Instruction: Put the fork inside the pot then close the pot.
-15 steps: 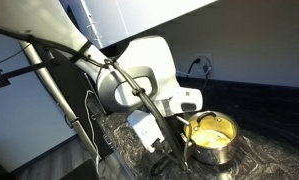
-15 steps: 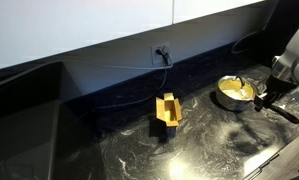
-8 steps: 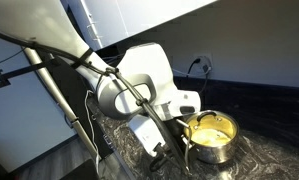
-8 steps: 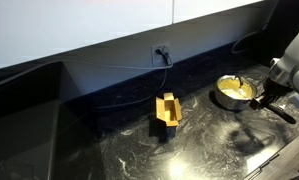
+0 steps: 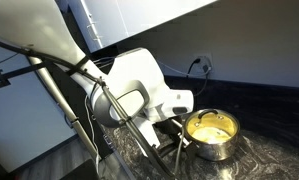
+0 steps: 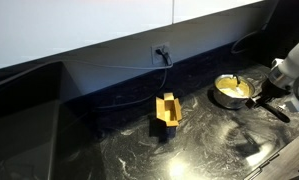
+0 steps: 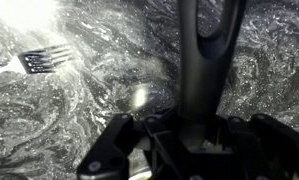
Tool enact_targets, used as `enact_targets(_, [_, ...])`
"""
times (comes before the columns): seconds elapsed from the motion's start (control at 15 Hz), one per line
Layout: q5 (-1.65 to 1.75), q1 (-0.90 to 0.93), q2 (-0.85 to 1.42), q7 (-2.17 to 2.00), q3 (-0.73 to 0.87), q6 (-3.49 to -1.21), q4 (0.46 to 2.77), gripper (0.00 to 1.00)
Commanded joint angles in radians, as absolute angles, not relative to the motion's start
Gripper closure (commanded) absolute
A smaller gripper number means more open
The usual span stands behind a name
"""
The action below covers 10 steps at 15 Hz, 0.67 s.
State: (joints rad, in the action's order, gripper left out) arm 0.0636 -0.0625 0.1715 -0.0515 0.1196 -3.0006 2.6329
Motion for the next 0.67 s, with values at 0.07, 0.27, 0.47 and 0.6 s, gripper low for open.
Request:
enact_targets(0.07, [0.054, -0.039, 0.141, -0.109, 0.136, -3.096, 2.667, 0.98])
enact_targets(0.27, [0.110, 0.011, 0.147, -0.178, 0.199, -3.153, 2.676, 0.98])
enact_targets(0.47, [0.159, 0.104, 0.160, -0.239, 0.309, -3.209, 2.682, 0.98])
enact_targets(0.6, [0.172, 0.185, 0.178, -0.273, 0.400, -3.245, 2.679, 0.98])
